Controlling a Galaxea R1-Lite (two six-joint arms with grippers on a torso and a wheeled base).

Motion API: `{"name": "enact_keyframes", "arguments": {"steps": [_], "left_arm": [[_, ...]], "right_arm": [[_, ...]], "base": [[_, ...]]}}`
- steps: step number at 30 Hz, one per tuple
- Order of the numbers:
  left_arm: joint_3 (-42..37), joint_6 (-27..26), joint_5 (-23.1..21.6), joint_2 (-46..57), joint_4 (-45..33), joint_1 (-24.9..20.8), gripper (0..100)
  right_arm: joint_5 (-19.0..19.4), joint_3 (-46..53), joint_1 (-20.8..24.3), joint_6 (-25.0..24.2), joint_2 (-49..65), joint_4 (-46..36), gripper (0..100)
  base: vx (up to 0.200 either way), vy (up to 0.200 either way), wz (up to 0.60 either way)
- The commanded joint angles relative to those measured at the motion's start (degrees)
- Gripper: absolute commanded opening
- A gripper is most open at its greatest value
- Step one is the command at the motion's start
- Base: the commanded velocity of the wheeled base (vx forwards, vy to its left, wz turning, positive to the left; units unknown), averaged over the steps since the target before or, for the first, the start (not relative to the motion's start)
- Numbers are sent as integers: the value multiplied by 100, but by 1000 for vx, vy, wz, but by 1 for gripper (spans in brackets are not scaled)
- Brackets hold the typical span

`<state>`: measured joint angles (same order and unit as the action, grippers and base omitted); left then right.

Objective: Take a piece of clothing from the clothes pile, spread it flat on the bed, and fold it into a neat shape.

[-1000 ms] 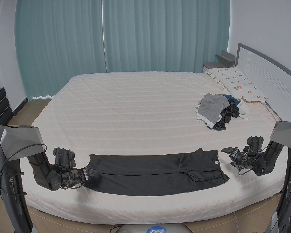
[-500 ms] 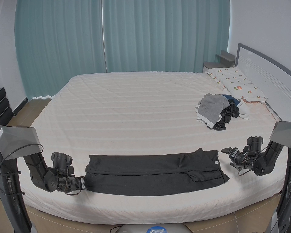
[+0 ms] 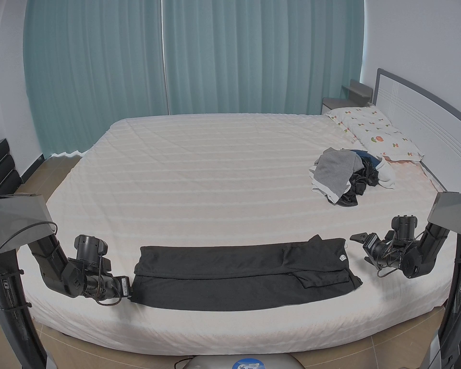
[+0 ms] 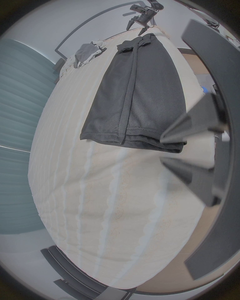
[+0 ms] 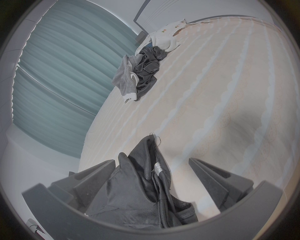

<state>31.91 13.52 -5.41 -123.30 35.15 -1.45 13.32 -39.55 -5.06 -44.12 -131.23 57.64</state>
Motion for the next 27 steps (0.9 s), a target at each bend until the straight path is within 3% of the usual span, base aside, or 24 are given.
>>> {"name": "enact_keyframes", "arguments": {"steps": [1,7,13,19,23,27], "left_arm": [[-19,10,-12,60,10,-13,100],[192,160,-162,192,107,-13,100],[816,1267,-259,-133,476,-294,100],[1027,1241,-206,-740,924,-373,100],[975,801,-179,-907,1021,-365,100],[975,775,-197,-924,1029,-373,100]], "right_arm": [[4,0,-4,0,-8,2,100],[4,-18,5,0,-34,2,100],[4,-9,58,0,-43,2,100],[4,-9,58,0,-43,-7,100],[4,-9,93,0,-52,2,100],[4,0,119,0,-60,-7,100]], "base": [[0,0,0],[0,0,0],[0,0,0],[0,0,0],[0,0,0],[0,0,0]]}}
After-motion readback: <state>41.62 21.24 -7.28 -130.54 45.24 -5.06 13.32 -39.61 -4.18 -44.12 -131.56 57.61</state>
